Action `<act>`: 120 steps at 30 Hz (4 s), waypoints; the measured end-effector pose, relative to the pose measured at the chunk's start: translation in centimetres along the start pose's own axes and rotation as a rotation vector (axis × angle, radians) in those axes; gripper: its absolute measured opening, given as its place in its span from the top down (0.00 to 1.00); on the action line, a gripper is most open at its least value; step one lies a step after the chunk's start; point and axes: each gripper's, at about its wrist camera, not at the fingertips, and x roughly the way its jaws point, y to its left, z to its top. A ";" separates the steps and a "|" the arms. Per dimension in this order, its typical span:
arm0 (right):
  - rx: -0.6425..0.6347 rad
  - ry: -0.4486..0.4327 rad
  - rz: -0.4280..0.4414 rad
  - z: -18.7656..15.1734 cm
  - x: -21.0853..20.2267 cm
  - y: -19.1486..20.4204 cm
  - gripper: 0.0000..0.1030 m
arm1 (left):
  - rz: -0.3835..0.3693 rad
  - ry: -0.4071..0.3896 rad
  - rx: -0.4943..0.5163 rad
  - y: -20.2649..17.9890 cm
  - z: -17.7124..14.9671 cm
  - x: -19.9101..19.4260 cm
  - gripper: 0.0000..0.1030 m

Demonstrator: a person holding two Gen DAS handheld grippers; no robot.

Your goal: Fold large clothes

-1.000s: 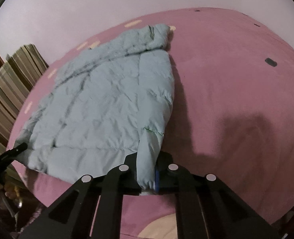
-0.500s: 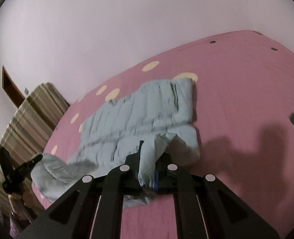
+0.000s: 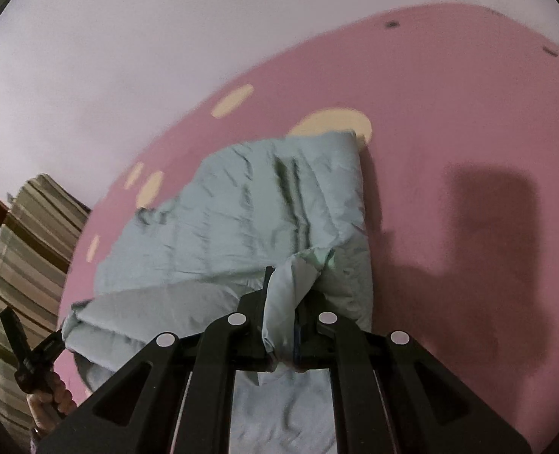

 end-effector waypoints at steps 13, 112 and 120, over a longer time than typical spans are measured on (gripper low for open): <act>-0.017 -0.034 0.037 0.4 -0.8 -0.5 0.49 | -0.036 -0.064 0.036 -0.4 0.6 -1.3 0.45; -0.374 -0.112 -0.136 8.2 8.8 13.7 0.61 | 0.162 -0.134 0.121 -8.0 9.3 6.8 0.45; -0.422 -0.022 -0.178 5.2 15.3 15.3 0.60 | 0.203 -0.056 0.117 -9.1 7.0 12.4 0.42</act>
